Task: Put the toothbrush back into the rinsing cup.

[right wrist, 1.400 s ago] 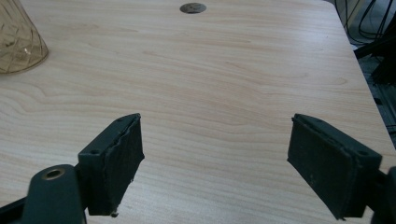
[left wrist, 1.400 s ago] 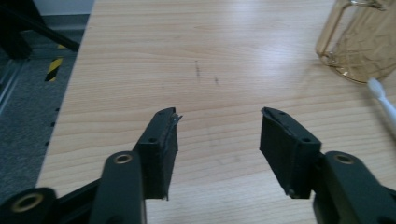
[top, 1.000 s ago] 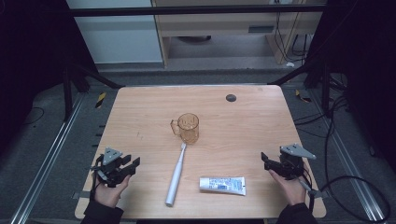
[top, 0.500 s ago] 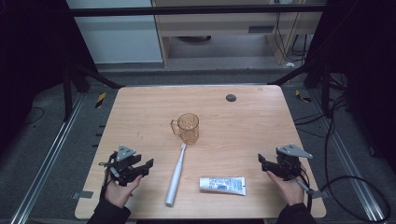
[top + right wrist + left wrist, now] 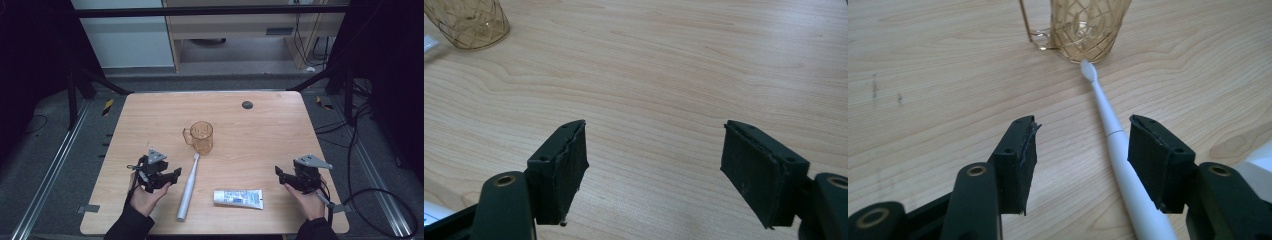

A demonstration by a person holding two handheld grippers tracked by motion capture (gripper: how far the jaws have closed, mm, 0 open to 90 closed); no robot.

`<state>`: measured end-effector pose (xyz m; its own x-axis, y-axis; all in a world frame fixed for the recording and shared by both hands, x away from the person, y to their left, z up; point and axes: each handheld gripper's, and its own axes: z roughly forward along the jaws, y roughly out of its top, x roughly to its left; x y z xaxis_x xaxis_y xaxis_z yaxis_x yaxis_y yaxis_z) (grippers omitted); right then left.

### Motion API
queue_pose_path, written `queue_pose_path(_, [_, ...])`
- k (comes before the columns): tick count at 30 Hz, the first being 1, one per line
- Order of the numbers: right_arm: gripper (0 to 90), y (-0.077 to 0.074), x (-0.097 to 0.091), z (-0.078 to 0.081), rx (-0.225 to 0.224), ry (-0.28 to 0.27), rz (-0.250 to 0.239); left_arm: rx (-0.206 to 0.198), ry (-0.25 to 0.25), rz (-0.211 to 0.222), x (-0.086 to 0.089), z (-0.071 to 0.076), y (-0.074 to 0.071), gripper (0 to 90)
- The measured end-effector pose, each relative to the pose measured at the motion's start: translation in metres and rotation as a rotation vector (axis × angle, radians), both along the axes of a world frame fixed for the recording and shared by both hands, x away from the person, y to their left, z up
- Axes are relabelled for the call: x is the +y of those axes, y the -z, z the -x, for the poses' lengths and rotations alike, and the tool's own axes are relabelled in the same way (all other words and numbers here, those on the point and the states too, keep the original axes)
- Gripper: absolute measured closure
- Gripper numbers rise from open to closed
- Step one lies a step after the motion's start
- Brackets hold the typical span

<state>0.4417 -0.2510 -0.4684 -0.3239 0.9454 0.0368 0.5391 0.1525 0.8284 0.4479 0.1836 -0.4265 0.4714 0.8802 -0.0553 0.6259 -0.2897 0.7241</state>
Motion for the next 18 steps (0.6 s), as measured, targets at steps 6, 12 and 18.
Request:
queue_pose_path(6, [26.6,-0.001,0.000,0.000,0.007,-0.002,-0.009,0.019,0.034,-0.022,-0.021,-0.006,0.002,43.9])
queue_pose_path(12, [27.2,0.000,0.000,-0.001,0.015,-0.008,-0.006,0.042,0.055,-0.037,-0.032,-0.009,0.007,44.1])
queue_pose_path(18, [27.7,0.000,0.000,-0.001,0.016,-0.013,-0.005,0.064,0.061,-0.061,-0.040,-0.012,0.012,44.8])
